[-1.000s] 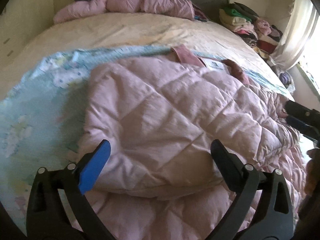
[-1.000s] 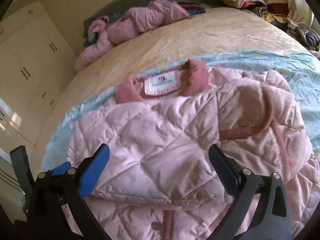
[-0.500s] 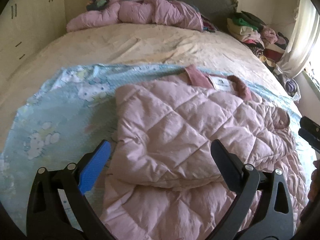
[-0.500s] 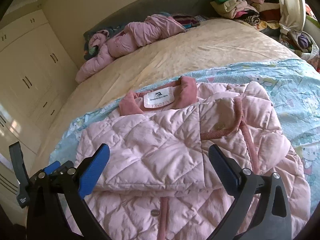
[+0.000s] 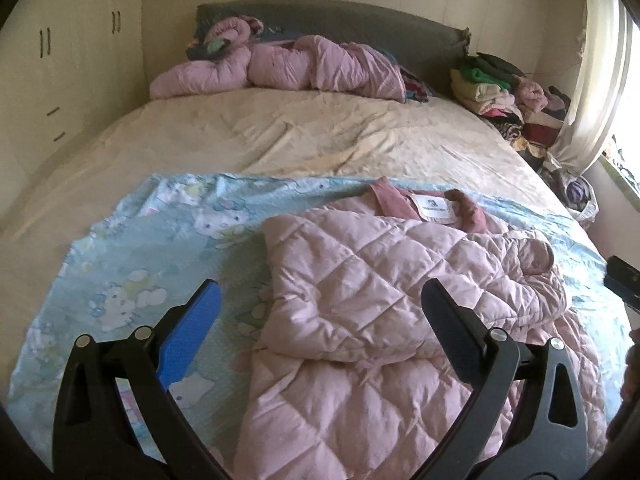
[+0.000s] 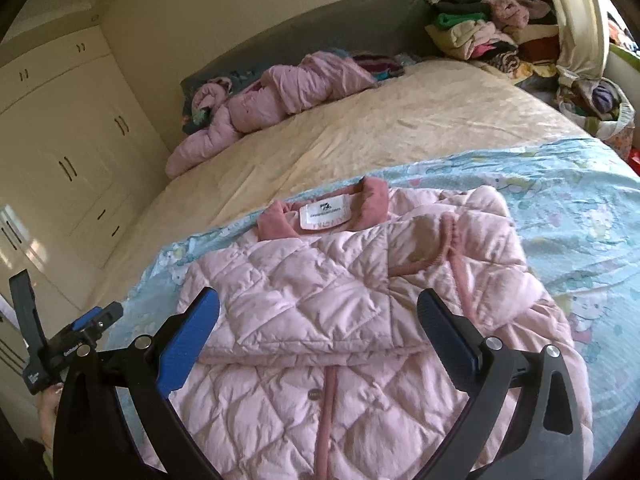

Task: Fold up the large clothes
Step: 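Move both open grippers back toward the ribbed jacket hem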

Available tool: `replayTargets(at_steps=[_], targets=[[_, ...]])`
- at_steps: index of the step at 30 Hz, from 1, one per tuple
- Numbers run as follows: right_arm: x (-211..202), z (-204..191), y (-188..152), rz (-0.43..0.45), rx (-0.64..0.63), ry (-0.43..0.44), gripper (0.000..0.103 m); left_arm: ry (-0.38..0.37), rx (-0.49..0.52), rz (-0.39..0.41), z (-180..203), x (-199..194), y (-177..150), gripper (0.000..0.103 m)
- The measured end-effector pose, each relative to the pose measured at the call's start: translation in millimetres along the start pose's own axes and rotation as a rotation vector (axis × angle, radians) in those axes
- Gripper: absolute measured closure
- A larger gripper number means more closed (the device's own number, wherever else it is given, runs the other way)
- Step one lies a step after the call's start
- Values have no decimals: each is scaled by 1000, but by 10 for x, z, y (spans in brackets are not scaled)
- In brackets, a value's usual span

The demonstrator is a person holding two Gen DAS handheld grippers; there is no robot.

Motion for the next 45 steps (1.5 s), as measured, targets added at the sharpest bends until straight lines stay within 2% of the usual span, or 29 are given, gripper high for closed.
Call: replayTargets(at_steps=[7, 12, 15, 21, 29, 45], targets=[[-404, 159, -92, 36, -13, -16, 4, -9, -18, 52, -5, -258, 25, 9], [-618, 269, -161, 56, -23, -17, 4, 50, 3, 94, -14, -470, 32, 9], [-711, 345, -183, 70, -21, -23, 4, 53, -3, 104, -5, -567, -24, 9], [-865, 496, -214, 77, 4, -17, 4, 20, 12, 103, 150, -691, -128, 9], [-998, 528, -338, 62, -7, -5, 4, 20, 72, 92, 418, -847, -325, 9], [-1361, 646, -658, 53, -37, 13, 4, 23, 64, 67, 511, -1186, -701, 9]])
Point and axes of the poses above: each gripper's, at about its wrist camera, not at the fingertips, and x roughly the way its jaws point, z to its right, y to its top, the point moved 6 cm from there along x, roughly the way its jaws point, and after that the axes turned 9 degrees about -y, right-handed, at the moved point
